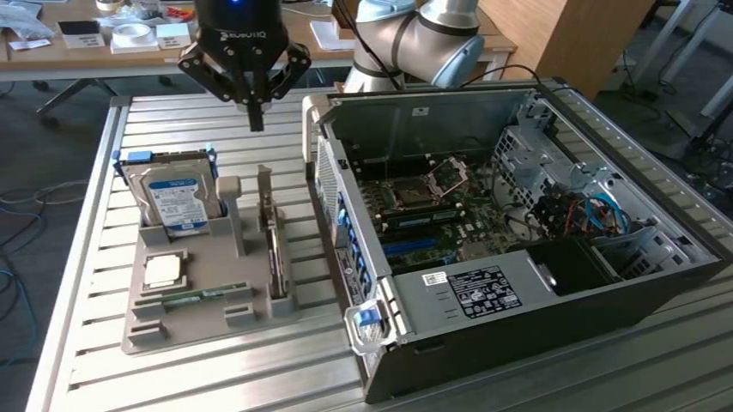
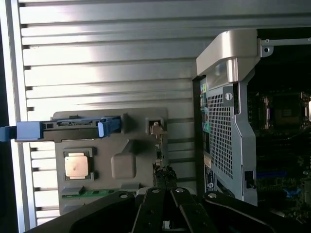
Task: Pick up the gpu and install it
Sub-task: 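Reach for the gpu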
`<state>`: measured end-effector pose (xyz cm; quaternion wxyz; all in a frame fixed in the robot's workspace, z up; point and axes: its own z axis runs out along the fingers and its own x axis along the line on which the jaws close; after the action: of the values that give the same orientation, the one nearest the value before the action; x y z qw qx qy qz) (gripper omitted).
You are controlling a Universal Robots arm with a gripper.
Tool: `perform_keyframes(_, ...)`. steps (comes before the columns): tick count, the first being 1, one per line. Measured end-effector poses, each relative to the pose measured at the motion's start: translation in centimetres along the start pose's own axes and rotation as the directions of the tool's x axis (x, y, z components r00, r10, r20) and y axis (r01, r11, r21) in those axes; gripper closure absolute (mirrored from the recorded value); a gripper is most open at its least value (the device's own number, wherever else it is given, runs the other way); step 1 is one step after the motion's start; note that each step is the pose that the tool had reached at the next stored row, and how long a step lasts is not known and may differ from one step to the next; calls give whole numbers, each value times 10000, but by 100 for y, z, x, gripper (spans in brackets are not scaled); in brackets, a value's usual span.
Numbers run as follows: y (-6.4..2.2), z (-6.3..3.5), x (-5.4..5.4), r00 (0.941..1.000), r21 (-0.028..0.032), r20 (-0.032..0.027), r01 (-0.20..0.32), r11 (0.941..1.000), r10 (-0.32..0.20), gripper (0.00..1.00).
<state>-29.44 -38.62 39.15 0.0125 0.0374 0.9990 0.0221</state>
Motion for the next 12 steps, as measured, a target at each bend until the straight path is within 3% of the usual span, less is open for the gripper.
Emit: perform_keyframes(12,-16,-1,28,10000,-1,0,1,10000,-1,89)
